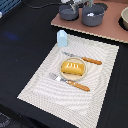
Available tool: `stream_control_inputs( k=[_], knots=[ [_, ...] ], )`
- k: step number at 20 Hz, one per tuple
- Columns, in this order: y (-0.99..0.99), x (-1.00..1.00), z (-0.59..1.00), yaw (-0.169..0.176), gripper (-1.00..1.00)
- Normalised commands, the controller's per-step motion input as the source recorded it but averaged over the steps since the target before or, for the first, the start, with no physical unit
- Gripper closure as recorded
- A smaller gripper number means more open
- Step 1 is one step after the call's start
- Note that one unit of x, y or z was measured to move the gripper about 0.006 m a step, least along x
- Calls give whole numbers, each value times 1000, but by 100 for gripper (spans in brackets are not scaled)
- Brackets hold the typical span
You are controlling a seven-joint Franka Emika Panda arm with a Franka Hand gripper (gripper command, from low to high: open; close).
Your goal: Interact with the objects in diverse but meaningful ways.
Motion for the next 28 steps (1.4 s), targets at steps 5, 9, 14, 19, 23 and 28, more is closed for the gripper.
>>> stream_control_inputs(
  k=[5, 9, 14, 19, 23, 28],
  knots=[
    [364, 184, -185, 0, -100],
    [359, 153, -172, 0, -100],
    [310, 117, -202, -1, -100],
    [246, 129, -194, -6, -100],
    [169, 167, -136, -25, -100],
    [100, 209, -94, -51, -100]
  ],
)
